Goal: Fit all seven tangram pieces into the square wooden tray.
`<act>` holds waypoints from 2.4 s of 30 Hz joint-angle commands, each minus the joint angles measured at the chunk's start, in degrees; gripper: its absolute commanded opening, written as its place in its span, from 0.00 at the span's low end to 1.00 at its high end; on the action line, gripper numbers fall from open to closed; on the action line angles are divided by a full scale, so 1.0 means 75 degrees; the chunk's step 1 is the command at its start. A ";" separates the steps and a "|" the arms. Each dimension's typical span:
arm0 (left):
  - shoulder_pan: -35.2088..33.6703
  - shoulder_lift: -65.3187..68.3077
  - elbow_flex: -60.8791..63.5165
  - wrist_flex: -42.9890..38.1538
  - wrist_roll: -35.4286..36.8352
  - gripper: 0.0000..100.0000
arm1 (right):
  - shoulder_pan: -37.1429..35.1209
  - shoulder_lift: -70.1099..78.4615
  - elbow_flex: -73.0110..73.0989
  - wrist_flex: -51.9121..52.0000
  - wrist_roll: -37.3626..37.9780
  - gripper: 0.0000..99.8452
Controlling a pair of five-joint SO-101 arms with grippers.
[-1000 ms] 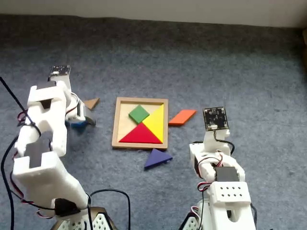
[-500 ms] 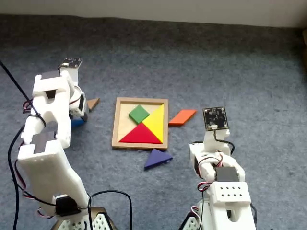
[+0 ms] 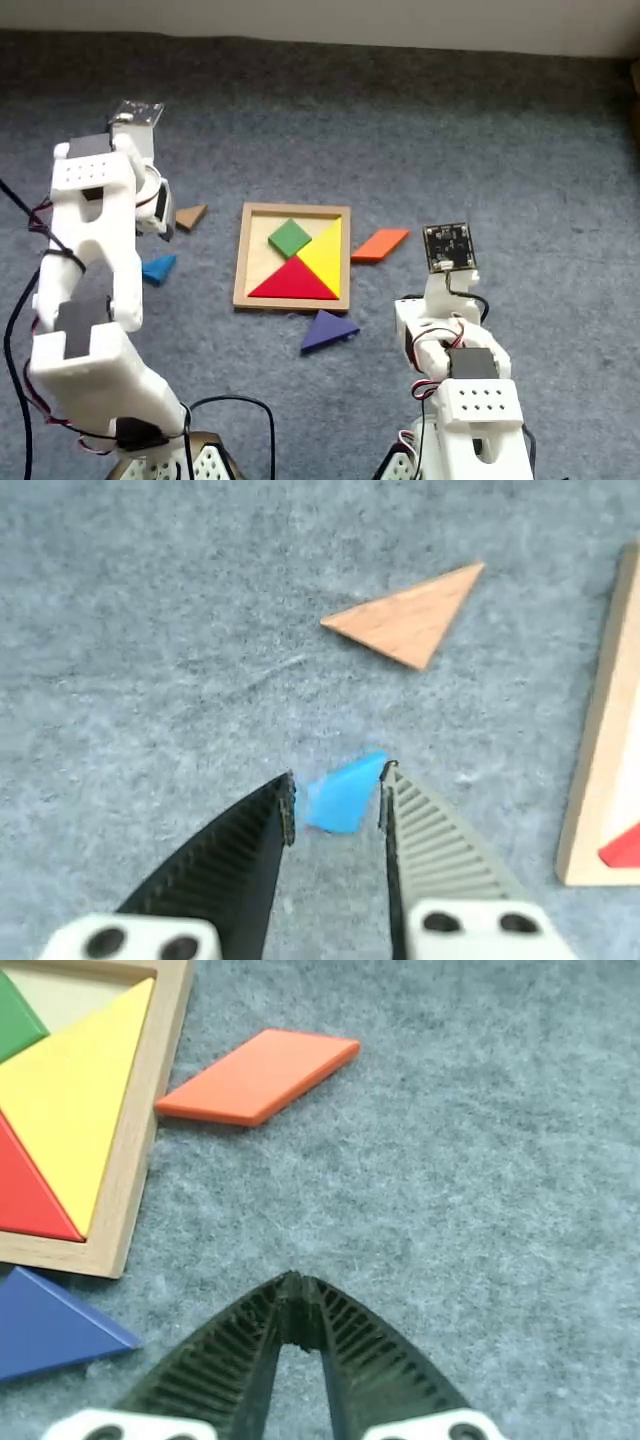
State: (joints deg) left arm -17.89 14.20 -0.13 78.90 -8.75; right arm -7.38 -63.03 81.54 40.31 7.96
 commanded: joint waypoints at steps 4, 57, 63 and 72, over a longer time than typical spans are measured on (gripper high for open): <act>0.0100 -0.1295 -0.0299 0.1043 -0.1231 0.28 | 0.0064 -0.0123 -0.0088 -0.0217 0.0082 0.01; 0.0358 0.0686 -0.0510 0.0903 -0.4208 0.01 | 0.0064 -0.0123 -0.0111 -0.0217 0.0082 0.01; 0.0393 -0.0873 -0.0498 0.1430 -0.3645 0.01 | 0.0076 -0.0123 -0.0100 -0.0217 0.0082 0.01; 0.0381 -0.1729 -0.0463 0.2333 -0.3634 0.01 | 0.0064 -0.0123 -0.0100 -0.0217 0.0082 0.01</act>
State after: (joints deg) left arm -15.87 4.09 -2.42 95.43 -36.79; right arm -7.38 -63.03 81.54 40.31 7.96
